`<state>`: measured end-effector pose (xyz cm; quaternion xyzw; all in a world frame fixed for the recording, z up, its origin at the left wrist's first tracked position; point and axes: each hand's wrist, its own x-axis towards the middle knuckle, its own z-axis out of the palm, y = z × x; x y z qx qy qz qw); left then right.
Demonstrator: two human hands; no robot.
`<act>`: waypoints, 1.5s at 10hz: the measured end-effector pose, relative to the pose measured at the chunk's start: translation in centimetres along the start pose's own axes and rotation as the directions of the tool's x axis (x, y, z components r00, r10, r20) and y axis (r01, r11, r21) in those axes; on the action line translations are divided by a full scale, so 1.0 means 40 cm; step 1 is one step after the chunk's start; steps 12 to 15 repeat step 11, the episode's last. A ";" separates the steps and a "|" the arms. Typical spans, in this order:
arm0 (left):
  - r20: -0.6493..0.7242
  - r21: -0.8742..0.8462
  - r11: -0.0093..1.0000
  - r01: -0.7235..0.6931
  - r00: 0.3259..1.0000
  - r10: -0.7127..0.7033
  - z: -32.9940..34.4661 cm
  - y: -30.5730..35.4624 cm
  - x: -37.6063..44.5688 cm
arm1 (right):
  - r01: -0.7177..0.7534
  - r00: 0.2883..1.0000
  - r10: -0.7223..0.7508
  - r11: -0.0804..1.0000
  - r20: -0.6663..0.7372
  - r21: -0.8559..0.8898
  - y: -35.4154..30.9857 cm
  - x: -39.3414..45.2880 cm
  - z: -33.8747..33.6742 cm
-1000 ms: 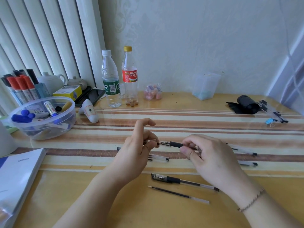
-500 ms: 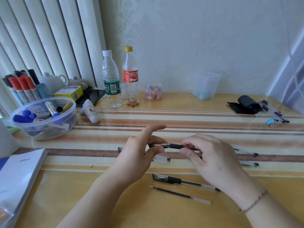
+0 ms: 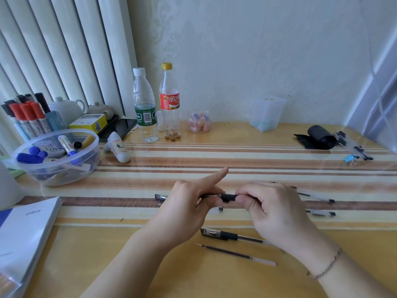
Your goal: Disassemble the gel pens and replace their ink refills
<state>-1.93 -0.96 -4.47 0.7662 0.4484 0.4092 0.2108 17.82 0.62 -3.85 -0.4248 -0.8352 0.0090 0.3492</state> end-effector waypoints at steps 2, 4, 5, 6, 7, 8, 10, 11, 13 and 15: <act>0.053 0.052 0.999 0.004 0.999 -0.007 -0.027 -0.012 0.001 | -0.131 0.964 0.129 0.991 0.231 -0.007 0.000 0.004 0.006; -0.325 0.331 0.822 0.463 0.874 -0.362 -0.089 -0.113 0.001 | -0.396 0.900 0.376 0.917 0.223 0.053 0.015 0.047 -0.004; -0.262 0.332 0.802 0.496 0.866 -0.427 -0.084 -0.115 -0.002 | -0.457 0.851 0.443 0.889 0.281 -0.016 0.021 0.078 0.002; -0.222 0.401 0.787 0.469 0.883 -0.413 -0.075 -0.108 -0.001 | -0.457 0.814 0.440 0.888 0.379 -0.049 0.024 0.121 0.020; -0.179 0.422 0.773 0.474 0.879 -0.441 -0.073 -0.107 -0.003 | -0.439 0.822 0.425 0.897 0.379 -0.052 0.025 0.179 0.069; -0.171 0.430 0.764 0.481 0.875 -0.454 -0.068 -0.106 -0.005 | -0.385 0.870 0.379 0.922 0.314 -0.045 0.022 0.216 0.133; -0.202 0.417 0.785 0.459 0.888 -0.412 -0.073 -0.097 0.000 | -0.284 0.836 0.308 0.951 0.454 -0.122 0.023 0.195 0.175; -0.261 0.382 0.814 0.437 0.896 -0.359 -0.082 -0.095 -0.002 | -0.364 0.850 0.342 0.931 0.400 -0.022 0.026 0.194 0.138; -0.261 0.382 0.814 0.437 0.896 -0.359 -0.082 -0.095 -0.002 | -0.364 0.850 0.342 0.931 0.400 -0.022 0.026 0.194 0.138; -0.261 0.382 0.814 0.437 0.896 -0.359 -0.082 -0.095 -0.002 | -0.364 0.850 0.342 0.931 0.400 -0.022 0.026 0.194 0.138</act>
